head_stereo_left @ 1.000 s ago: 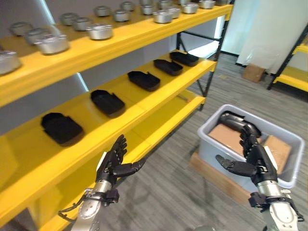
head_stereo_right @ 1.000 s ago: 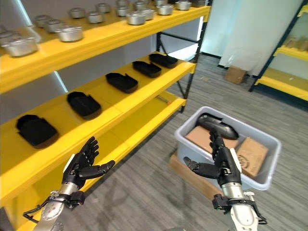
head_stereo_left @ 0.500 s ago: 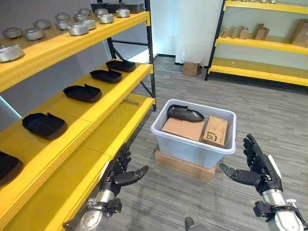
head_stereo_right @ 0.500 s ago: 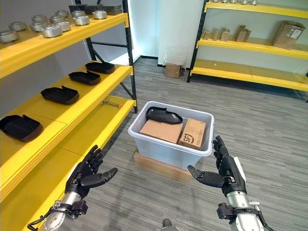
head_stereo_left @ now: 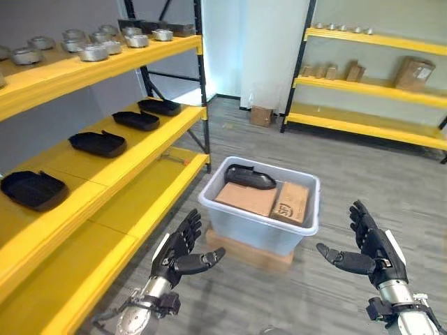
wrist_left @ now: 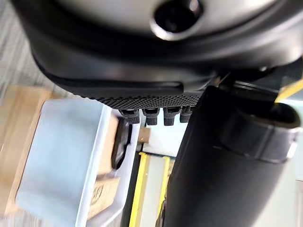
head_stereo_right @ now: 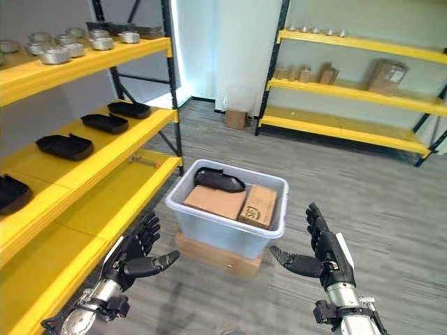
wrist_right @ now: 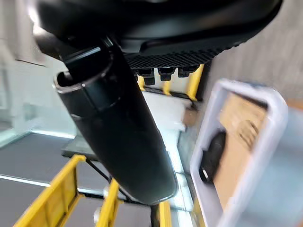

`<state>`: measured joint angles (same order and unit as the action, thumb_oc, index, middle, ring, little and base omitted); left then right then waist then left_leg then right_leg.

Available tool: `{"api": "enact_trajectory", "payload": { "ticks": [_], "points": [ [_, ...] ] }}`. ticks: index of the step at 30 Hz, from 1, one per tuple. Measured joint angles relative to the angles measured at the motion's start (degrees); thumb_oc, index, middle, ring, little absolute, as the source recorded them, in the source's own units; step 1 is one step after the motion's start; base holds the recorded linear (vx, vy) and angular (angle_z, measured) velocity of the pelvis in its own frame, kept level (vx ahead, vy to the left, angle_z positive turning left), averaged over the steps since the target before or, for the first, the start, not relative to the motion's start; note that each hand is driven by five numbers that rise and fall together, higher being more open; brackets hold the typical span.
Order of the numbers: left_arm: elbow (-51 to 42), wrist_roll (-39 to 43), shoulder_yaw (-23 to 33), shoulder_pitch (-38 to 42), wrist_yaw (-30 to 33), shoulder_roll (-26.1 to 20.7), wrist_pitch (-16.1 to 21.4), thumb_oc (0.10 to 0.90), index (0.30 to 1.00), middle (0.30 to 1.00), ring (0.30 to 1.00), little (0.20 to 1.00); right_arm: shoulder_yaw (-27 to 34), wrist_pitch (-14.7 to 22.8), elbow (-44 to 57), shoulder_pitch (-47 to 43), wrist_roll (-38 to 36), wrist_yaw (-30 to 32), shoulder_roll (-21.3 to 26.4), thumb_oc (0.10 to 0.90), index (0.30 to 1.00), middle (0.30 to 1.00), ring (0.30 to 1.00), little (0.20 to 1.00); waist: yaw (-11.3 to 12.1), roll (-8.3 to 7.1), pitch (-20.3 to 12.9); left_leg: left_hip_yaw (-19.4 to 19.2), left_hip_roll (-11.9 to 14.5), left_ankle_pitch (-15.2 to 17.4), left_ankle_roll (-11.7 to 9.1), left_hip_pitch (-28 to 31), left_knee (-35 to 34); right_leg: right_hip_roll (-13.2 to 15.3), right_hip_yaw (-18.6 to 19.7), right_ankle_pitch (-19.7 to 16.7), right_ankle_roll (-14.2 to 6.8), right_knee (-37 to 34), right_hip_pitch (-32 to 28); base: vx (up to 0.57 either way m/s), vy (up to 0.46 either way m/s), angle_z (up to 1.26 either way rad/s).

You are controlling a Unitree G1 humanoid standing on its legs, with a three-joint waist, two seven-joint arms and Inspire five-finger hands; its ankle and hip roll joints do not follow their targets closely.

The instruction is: Move parts from the plastic box to the shelf.

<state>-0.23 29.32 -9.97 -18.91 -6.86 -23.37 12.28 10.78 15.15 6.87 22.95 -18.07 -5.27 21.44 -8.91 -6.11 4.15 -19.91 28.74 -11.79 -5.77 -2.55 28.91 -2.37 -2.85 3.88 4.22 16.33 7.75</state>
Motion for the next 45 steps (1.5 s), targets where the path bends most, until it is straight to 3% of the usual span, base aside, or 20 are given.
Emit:
{"api": "enact_trajectory", "payload": {
  "ticks": [1, 3, 4, 5, 7, 10, 12, 13, 19, 21, 23, 26, 31, 34, 36, 37, 39, 40, 42, 45],
  "points": [
    [0.2, -0.3, 0.0, 0.4, -0.3, 0.7, -0.8, 0.900, 1.000, 1.000, 1.000, 1.000, 1.2, 0.1, 0.2, -0.6, 0.0, 0.5, -0.5, 0.900, 1.000, 1.000, 1.000, 1.000, -0.5, -0.79, 0.4, 5.1, -6.3, 7.4, -0.7, -2.7, -2.4, 0.9, 1.0, -1.3, -0.4, -3.0, -1.0, 0.22, 0.135, -0.16],
    [0.5, -0.2, 0.2, 0.7, -0.1, 4.0, -1.0, 0.900, 1.000, 1.000, 1.000, 1.000, 4.0, 0.2, 0.1, -0.7, 0.0, 0.8, -0.2, 0.900, 1.000, 1.000, 1.000, 1.000, -0.9, 2.52, 1.8, 0.0, -9.7, 9.5, -1.1, -4.7, -14.4, 0.2, -1.3, -0.6, -5.0, -7.8, -3.7, 0.19, 0.163, -0.09],
    [-0.3, -0.2, 0.9, 0.8, -0.1, 4.9, -0.4, 0.900, 1.000, 1.000, 1.000, 1.000, 5.1, 0.5, 0.3, -0.4, -0.1, 1.1, 0.3, 0.900, 1.000, 1.000, 1.000, 1.000, -0.8, 3.62, 2.7, -2.9, -10.1, 8.6, -2.5, -5.8, -22.0, 0.4, -1.9, 1.4, -4.4, -4.1, -3.2, 0.16, 0.143, -0.17],
    [0.9, -0.3, 1.1, 2.2, 0.3, 5.5, -0.2, 0.900, 1.000, 1.000, 1.000, 1.000, 5.3, 0.4, -0.7, -0.6, 0.0, 1.6, 0.6, 0.900, 1.000, 1.000, 1.000, 1.000, -0.3, 4.84, 3.6, -1.6, -12.0, 6.9, -3.1, -6.0, -31.2, -1.1, -1.4, 0.6, 0.7, -4.3, -3.8, 0.27, 0.123, -0.47],
    [2.4, -0.3, 2.0, 3.0, 1.4, 5.7, -0.2, 0.900, 1.000, 1.000, 1.000, 1.000, 2.8, -0.2, -1.3, -0.6, 0.1, 1.6, 1.8, 0.900, 1.000, 1.000, 1.000, 1.000, 1.4, 5.59, 4.1, 5.7, -15.7, 6.2, -2.0, -9.2, -34.1, -1.3, 1.3, 0.6, 0.7, -5.8, -4.1, 0.33, 0.116, -0.94],
    [3.9, -0.3, 2.9, 2.8, 2.6, 7.3, 0.0, 0.900, 1.000, 1.000, 1.000, 1.000, 0.9, -0.5, -1.9, -0.8, 0.1, -0.4, 0.0, 0.900, 1.000, 1.000, 1.000, 1.000, 2.3, 9.27, 4.2, 7.7, -11.2, 5.8, -1.1, -9.1, -32.8, -3.2, 1.0, 4.3, -6.0, -7.2, -7.0, 0.30, 0.112, -1.30],
    [3.5, -0.3, 3.4, 3.8, 2.4, 6.7, 0.9, 0.900, 1.000, 1.000, 1.000, 1.000, 1.1, -0.5, -0.2, 0.0, 0.2, -0.7, 0.4, 0.900, 1.000, 1.000, 1.000, 1.000, 1.7, 8.28, 5.3, 6.7, -9.1, 6.0, -1.1, -10.0, -23.2, -2.2, -0.8, 4.7, 1.2, 0.8, -4.2, 0.29, 0.135, -0.77],
    [3.2, -0.3, 2.2, 4.9, 2.0, 6.7, 0.0, 0.900, 1.000, 1.000, 1.000, 1.000, 2.6, -1.0, -0.1, 2.4, 0.1, -0.4, -0.9, 0.900, 1.000, 1.000, 1.000, 1.000, -2.4, 8.19, 4.5, 3.8, -9.5, 6.1, -0.3, -11.8, -17.3, -1.3, -1.5, 7.3, -0.1, 1.2, -4.2, 0.32, 0.187, -0.08],
    [1.7, -0.2, 1.7, 9.1, 2.5, 6.2, 0.7, 0.900, 1.000, 1.000, 1.000, 1.000, 1.9, -1.2, 0.2, 1.1, 0.1, 0.3, -0.2, 0.900, 1.000, 1.000, 1.000, 1.000, -1.8, 6.93, 4.0, -0.1, -12.1, 6.4, 0.4, -11.3, -17.3, 3.4, 5.1, 5.9, -3.5, -2.6, -5.4, 0.17, 0.102, -0.49],
    [1.7, -0.2, 1.2, 9.2, 2.5, 6.0, 0.8, 0.900, 1.000, 1.000, 1.000, 1.000, 0.5, -1.2, 0.5, -0.9, 0.1, 0.3, 0.8, 0.900, 1.000, 1.000, 1.000, 1.000, -0.9, 6.68, 3.5, -0.6, -13.0, 6.0, 0.8, -12.5, -18.2, 7.2, 7.2, 7.1, -6.4, -3.7, -6.8, 0.12, 0.089, -0.39],
    [1.8, -0.2, 0.5, 8.4, 2.5, 6.2, 0.9, 0.900, 1.000, 1.000, 1.000, 1.000, 0.4, -1.2, 1.5, -1.4, 0.2, 0.3, 2.2, 0.900, 1.000, 1.000, 1.000, 1.000, -0.1, 8.20, 2.3, -0.9, -13.2, 0.8, 4.7, -12.1, -20.3, 9.7, 8.0, 9.2, -10.8, -4.3, -8.8, 0.11, 0.088, -0.06],
    [2.6, -0.2, 0.8, 8.2, 3.0, 1.8, 0.8, 0.900, 1.000, 1.000, 1.000, 1.000, -3.2, -1.2, 1.7, -2.0, 2.3, 0.0, -0.7, 0.900, 1.000, 1.000, 1.000, 1.000, 1.1, 2.54, -0.3, -2.1, -20.7, 7.3, 6.9, -11.6, -18.0, 17.6, 8.7, 5.4, -14.3, -8.8, -12.5, 0.11, 0.110, 0.31],
    [4.8, -0.2, 2.8, 8.9, 4.3, 0.0, 0.8, 0.900, 1.000, 1.000, 1.000, 1.000, -3.7, -1.1, 1.5, -5.5, 2.4, -0.1, -3.0, 0.900, 1.000, 1.000, 1.000, 1.000, 3.1, 1.81, -0.6, -2.1, -24.5, 12.5, 7.8, -10.5, -17.3, 20.9, 8.6, 0.9, -15.8, -7.3, -13.3, 0.11, 0.113, 0.14],
    [5.3, -0.3, 1.6, 8.6, 4.5, 0.0, 0.8, 0.900, 1.000, 1.000, 1.000, 1.000, -3.4, -1.0, 1.5, -4.6, 2.3, 0.3, -3.0, 0.900, 1.000, 1.000, 1.000, 1.000, 2.6, 2.36, -1.1, -2.3, -26.5, 11.8, 8.6, -7.1, -22.4, 21.2, 9.9, -0.7, -17.1, 3.9, -8.6, 0.05, 0.189, 0.09],
    [5.3, -0.3, 0.3, 8.4, 5.0, 0.2, 0.8, 0.900, 1.000, 1.000, 1.000, 1.000, -3.4, -1.0, 1.3, -4.3, 2.4, 0.6, -3.1, 0.900, 1.000, 1.000, 1.000, 1.000, 1.7, 2.87, -0.2, -3.0, -28.0, 11.8, 10.8, -4.2, -25.3, 20.5, 12.0, -6.8, -17.4, 19.0, 0.1, 0.08, 0.144, -0.04],
    [5.0, -0.4, -0.9, 8.0, 4.8, 0.0, 0.7, 0.900, 1.000, 1.000, 1.000, 1.000, -3.3, -0.8, 1.3, -3.4, 2.4, 1.1, -2.8, 0.900, 1.000, 1.000, 1.000, 1.000, 0.4, 4.38, -0.1, -3.0, -28.1, 11.4, 11.4, -2.8, -26.6, 20.6, 10.3, -3.9, -16.4, 21.9, 3.4, 0.21, 0.166, -0.23],
    [4.6, -0.4, -0.8, 8.0, 5.2, 0.2, 0.8, 0.900, 1.000, 1.000, 1.000, 1.000, -4.5, -1.0, 1.4, -2.9, 2.6, 1.6, -2.8, 0.900, 1.000, 1.000, 1.000, 1.000, -0.4, 4.39, 0.6, -4.8, -29.1, 12.9, 12.1, 0.0, -28.0, 19.1, 3.2, 1.3, -13.1, 16.9, 10.3, 0.24, 0.083, -0.47],
    [4.6, -0.4, -0.6, 8.3, 5.2, 0.3, 0.8, 0.900, 1.000, 1.000, 1.000, 1.000, -5.5, -0.9, 1.8, -3.1, 2.6, 1.6, -2.8, 0.900, 1.000, 1.000, 1.000, 1.000, -1.6, 4.64, 1.4, -4.9, -28.6, 12.9, 12.0, 0.6, -28.6, 14.5, 2.3, 2.2, -12.6, 9.4, 12.4, 0.20, -0.076, -0.42],
    [6.3, -0.4, 0.1, 7.2, 4.8, 2.2, 0.7, 0.900, 1.000, 1.000, 1.000, 1.000, -6.7, -0.9, 1.9, -1.3, 2.7, 1.8, -2.1, 0.900, 1.000, 1.000, 1.000, 1.000, -2.4, 4.39, 2.7, -6.4, -29.6, 16.4, 9.2, 3.7, -26.4, 15.2, -7.7, -7.2, -11.9, -14.5, 11.9, 0.22, -0.234, -0.06],
    [4.5, -0.4, 0.6, 3.2, 4.2, 4.8, 0.7, 0.900, 1.000, 1.000, 1.000, 1.000, -6.0, -1.9, 1.9, 3.1, 3.8, 0.8, 1.4, 0.900, 1.000, 1.000, 1.000, 1.000, -1.7, 6.14, 1.9, -2.4, -25.3, 16.3, 3.6, 9.7, -26.2, 10.7, -5.3, -11.8, -8.4, -16.2, -3.5, 0.16, -0.249, 0.85]
  ]
}}
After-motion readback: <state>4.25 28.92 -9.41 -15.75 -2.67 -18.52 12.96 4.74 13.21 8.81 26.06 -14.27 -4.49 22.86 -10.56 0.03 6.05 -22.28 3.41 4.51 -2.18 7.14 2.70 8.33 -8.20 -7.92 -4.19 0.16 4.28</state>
